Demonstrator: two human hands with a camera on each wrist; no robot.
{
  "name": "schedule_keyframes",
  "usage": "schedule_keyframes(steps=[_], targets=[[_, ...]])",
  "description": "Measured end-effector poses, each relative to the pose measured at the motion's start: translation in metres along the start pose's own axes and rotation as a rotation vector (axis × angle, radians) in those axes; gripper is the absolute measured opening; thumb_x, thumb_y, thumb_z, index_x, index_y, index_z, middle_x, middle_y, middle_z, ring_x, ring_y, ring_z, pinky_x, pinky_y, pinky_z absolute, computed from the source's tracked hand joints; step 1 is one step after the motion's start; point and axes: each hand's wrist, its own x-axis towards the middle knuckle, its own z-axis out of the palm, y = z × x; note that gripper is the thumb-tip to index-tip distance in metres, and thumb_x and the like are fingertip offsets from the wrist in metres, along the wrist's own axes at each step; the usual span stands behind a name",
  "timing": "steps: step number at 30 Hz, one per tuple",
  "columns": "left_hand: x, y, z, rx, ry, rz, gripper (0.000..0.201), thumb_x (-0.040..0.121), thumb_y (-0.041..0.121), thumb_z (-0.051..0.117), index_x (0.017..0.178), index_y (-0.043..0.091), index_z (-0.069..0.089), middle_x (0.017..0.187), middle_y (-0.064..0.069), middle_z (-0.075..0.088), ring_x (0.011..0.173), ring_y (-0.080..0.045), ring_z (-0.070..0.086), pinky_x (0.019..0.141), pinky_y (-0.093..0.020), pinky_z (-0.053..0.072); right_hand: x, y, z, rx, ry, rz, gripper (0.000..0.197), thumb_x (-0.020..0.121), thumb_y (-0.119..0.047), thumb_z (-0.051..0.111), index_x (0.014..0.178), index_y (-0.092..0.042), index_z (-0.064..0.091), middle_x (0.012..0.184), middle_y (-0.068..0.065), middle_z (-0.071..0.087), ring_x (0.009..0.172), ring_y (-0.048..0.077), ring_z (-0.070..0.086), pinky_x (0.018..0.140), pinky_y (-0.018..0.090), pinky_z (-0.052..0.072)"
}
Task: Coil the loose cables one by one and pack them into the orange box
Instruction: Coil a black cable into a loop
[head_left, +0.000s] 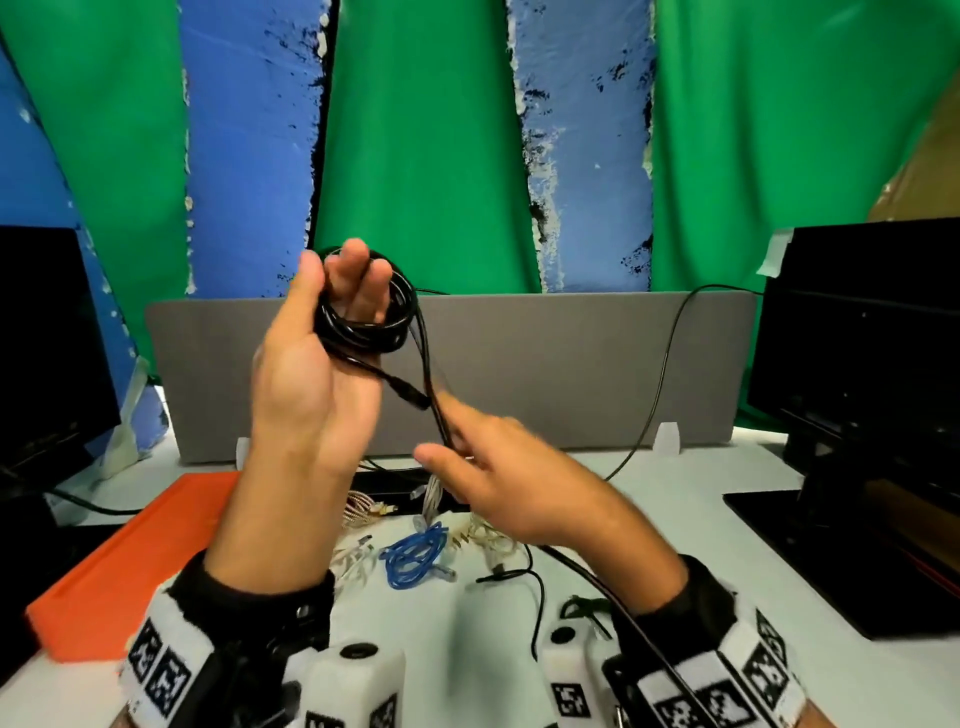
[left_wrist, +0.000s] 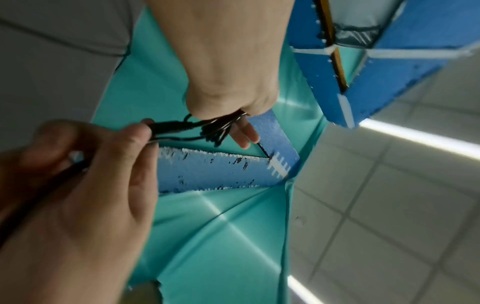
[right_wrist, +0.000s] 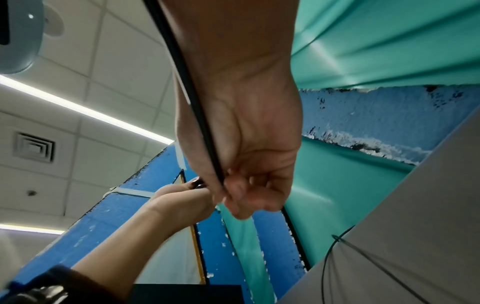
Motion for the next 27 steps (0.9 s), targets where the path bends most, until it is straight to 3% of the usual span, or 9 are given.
schedule_keyframes(steps=[4,6,10,13,18,20,22,24,27], targets=[[-0.002,-0.008,-0.011,0.947,-0.150,0.588,0.018,0.104,0.021,0.048,0.109,0.004,0.052,0.092,0.003,0.075,0.083,-0.012,0.073,0.079,-0.024,0.055,-0.008,-0.011,-0.003,-0.101,-0.200,-0.074,0.018,0.101,-0.034,0.056,0.100,-0.017,0.062,0.079,0.004,0.067,0.063,0.012,0.056,0.060,0.030,0.046],[-0.003,-0.006,-0.018,1.304,-0.380,0.644,0.013,0.103,0.023,0.051,0.103,0.010,0.054,0.089,0.008,0.074,0.074,-0.007,0.071,0.071,-0.020,0.053,-0.011,-0.014,-0.013,-0.095,-0.116,-0.140,0.018,0.101,-0.034,0.056,0.093,-0.020,0.065,0.073,-0.001,0.065,0.060,0.009,0.052,0.057,0.026,0.042],[0.000,0.002,-0.026,1.383,-0.621,0.284,0.022,0.099,0.028,0.056,0.087,0.010,0.060,0.065,0.007,0.066,0.056,-0.007,0.060,0.059,-0.022,0.048,-0.022,-0.014,-0.037,0.031,0.200,-0.272,0.014,0.101,-0.026,0.058,0.089,-0.028,0.065,0.065,-0.018,0.056,0.060,0.001,0.051,0.061,0.019,0.040],[-0.002,0.006,-0.027,1.172,-0.689,-0.061,0.031,0.099,0.026,0.055,0.082,0.001,0.058,0.049,-0.015,0.048,0.041,-0.013,0.045,0.050,-0.018,0.042,-0.028,-0.001,-0.058,0.220,0.485,-0.300,0.017,0.101,-0.030,0.054,0.086,-0.029,0.061,0.060,-0.007,0.047,0.053,0.004,0.040,0.054,0.024,0.034],[-0.008,0.002,-0.019,0.887,-0.606,-0.132,0.030,0.097,0.030,0.054,0.075,0.009,0.059,0.040,-0.008,0.037,0.038,-0.020,0.039,0.044,-0.016,0.038,-0.033,0.020,-0.085,0.501,0.748,-0.268,0.020,0.104,-0.030,0.047,0.091,-0.020,0.059,0.055,-0.010,0.035,0.047,0.007,0.028,0.043,0.025,0.021],[-0.008,-0.001,-0.015,0.863,-0.508,-0.103,0.028,0.096,0.030,0.054,0.073,0.015,0.060,0.039,0.000,0.038,0.046,-0.027,0.039,0.049,-0.019,0.040,-0.039,0.031,-0.093,0.343,0.643,-0.175,0.019,0.105,-0.026,0.048,0.101,-0.017,0.064,0.054,-0.011,0.041,0.049,0.010,0.035,0.044,0.024,0.028],[-0.005,0.000,-0.013,0.880,-0.363,-0.062,0.029,0.098,0.030,0.056,0.073,0.015,0.058,0.041,0.004,0.040,0.048,-0.026,0.037,0.056,-0.024,0.041,-0.045,0.047,-0.099,0.000,0.386,0.053,0.016,0.102,-0.031,0.053,0.103,-0.033,0.069,0.058,-0.012,0.056,0.055,0.011,0.046,0.051,0.023,0.038],[0.003,0.005,-0.018,1.087,-0.168,0.066,0.034,0.098,0.033,0.057,0.069,0.015,0.057,0.043,0.005,0.045,0.043,-0.019,0.039,0.055,-0.030,0.038,-0.049,0.060,-0.102,-0.280,0.132,0.314,0.020,0.100,-0.037,0.056,0.110,-0.052,0.065,0.076,-0.027,0.063,0.072,0.007,0.057,0.068,0.026,0.045],[0.019,0.017,-0.034,1.636,0.106,0.339,0.047,0.096,0.038,0.055,0.060,0.007,0.055,0.051,-0.006,0.055,0.051,-0.027,0.051,0.053,-0.034,0.038,-0.052,0.058,-0.103,-0.389,0.152,0.346,0.054,0.101,-0.029,0.054,0.151,-0.040,0.037,0.143,-0.014,0.050,0.116,0.019,0.058,0.100,0.027,0.039]])
